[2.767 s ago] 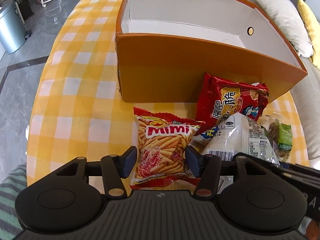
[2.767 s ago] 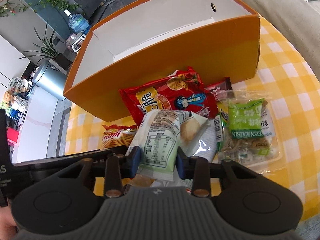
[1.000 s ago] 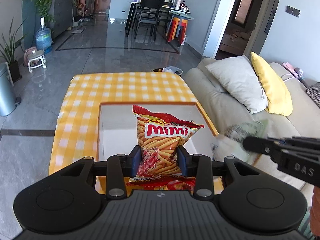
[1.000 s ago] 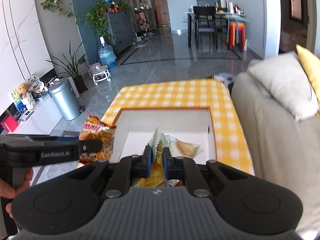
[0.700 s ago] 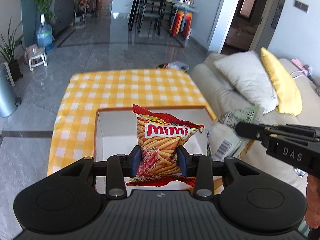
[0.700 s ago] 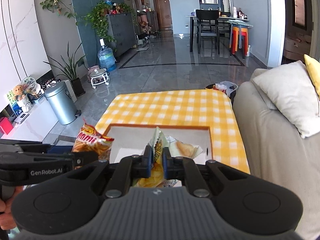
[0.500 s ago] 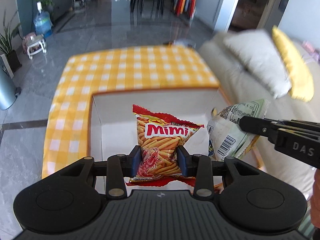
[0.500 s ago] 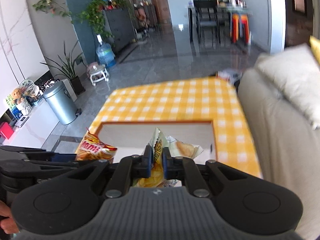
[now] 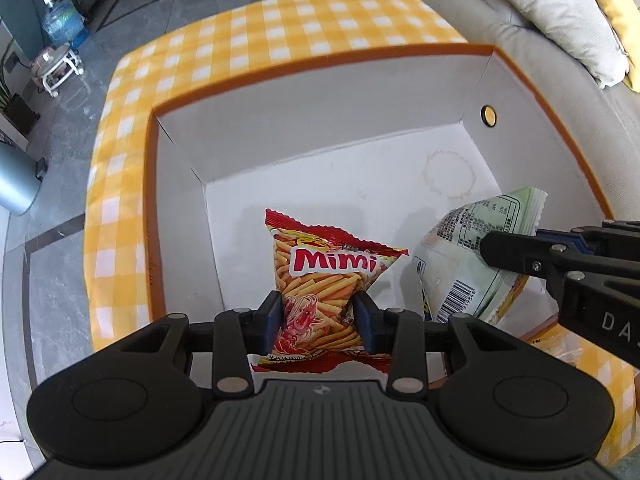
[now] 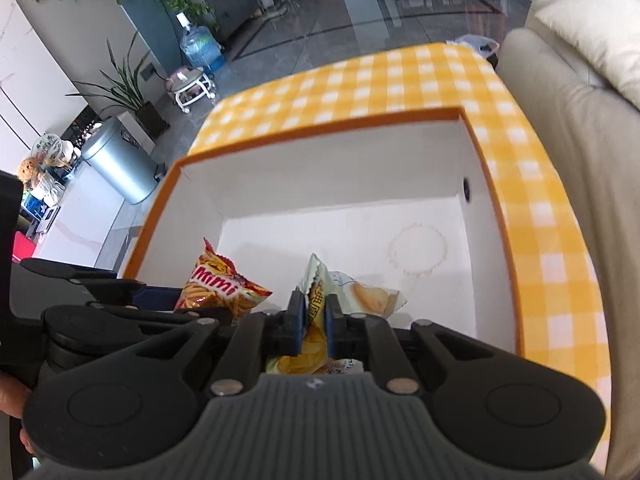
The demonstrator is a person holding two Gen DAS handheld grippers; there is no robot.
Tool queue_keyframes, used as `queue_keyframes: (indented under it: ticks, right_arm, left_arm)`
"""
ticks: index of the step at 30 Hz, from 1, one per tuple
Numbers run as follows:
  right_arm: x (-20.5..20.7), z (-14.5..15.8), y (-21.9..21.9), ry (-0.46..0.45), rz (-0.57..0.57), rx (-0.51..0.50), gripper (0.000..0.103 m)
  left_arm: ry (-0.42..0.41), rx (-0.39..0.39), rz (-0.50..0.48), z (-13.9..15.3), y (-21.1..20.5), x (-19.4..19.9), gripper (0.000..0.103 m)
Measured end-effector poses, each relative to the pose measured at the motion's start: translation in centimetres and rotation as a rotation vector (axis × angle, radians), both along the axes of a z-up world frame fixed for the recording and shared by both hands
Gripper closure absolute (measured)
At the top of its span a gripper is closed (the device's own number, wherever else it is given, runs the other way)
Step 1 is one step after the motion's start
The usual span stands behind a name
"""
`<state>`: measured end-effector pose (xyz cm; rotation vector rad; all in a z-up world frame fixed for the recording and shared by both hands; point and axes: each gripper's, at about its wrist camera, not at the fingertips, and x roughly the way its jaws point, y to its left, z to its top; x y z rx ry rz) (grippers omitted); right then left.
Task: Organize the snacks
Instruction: 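Carry both packets over the box and release them inside with both tools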
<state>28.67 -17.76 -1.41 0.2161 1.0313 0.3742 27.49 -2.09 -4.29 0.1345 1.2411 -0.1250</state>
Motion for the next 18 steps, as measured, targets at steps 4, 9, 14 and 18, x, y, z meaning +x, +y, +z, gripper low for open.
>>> queue_keyframes:
  ticks: [4, 9, 14, 18]
  right_arm:
    - [0.3, -1.0, -0.5, 0.044, -0.015, 0.011, 0.097]
    - [0.5, -2.2, -1.0, 0.119, -0.05, 0.066, 0.096]
    - [0.5, -2.8, -0.8, 0.155, -0.066, 0.085, 0.096]
    - [0.6, -2.5, -0.9, 0.164, -0.075, 0.114, 0.085]
  left_arm:
    - [0.033, 0.015, -0.011, -0.5, -0.2, 0.1, 0.06]
    - [0.042, 0.018, -0.002, -0.6, -0.2, 0.3, 0.06]
    - [0.045, 0.031, -0.004, -0.5, -0.3, 0.2, 0.059]
    - [0.037, 0.038, -0.005, -0.4, -0.3, -0.1, 0.058]
